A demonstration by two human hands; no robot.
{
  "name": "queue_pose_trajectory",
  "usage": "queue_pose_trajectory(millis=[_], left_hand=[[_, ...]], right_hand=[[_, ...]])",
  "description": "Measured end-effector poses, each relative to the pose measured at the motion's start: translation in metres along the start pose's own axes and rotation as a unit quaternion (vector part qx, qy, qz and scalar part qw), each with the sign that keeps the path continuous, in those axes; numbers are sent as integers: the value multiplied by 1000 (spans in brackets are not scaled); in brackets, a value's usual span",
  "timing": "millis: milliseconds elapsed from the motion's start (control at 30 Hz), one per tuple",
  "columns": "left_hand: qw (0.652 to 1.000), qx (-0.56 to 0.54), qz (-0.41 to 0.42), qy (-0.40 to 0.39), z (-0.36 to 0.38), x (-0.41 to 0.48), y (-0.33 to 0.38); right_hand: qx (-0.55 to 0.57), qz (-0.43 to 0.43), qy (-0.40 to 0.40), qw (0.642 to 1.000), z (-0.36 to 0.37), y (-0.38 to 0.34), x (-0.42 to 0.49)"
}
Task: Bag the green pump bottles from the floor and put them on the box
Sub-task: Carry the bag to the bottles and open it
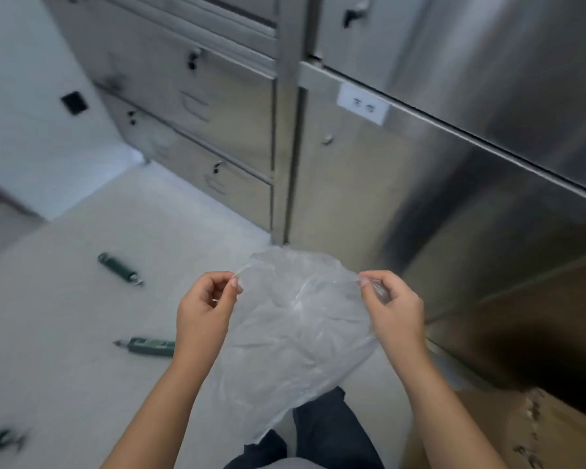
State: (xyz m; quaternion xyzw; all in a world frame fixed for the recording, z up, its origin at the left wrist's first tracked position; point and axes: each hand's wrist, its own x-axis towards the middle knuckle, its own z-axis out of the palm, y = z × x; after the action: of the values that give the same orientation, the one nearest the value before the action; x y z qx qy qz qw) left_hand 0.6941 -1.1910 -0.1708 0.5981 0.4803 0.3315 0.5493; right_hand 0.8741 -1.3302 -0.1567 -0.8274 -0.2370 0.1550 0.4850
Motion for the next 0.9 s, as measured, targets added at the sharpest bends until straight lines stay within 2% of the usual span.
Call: queue_pose_trajectory(millis=[200, 433, 667, 900], left_hand=[[991, 0, -31, 133, -49, -1, -14], [957, -21, -67, 282, -75, 11, -12], [905, -31, -73, 419, -92, 21, -3], [842, -60, -102, 526, -106, 10, -12]], right_hand=[[11, -55, -133, 989, 69, -30, 29], [10, -115, -285, 951, 137, -67, 70], [29, -157, -397, 904, 196, -108, 100], [2, -220, -501, 837, 253, -144, 89]])
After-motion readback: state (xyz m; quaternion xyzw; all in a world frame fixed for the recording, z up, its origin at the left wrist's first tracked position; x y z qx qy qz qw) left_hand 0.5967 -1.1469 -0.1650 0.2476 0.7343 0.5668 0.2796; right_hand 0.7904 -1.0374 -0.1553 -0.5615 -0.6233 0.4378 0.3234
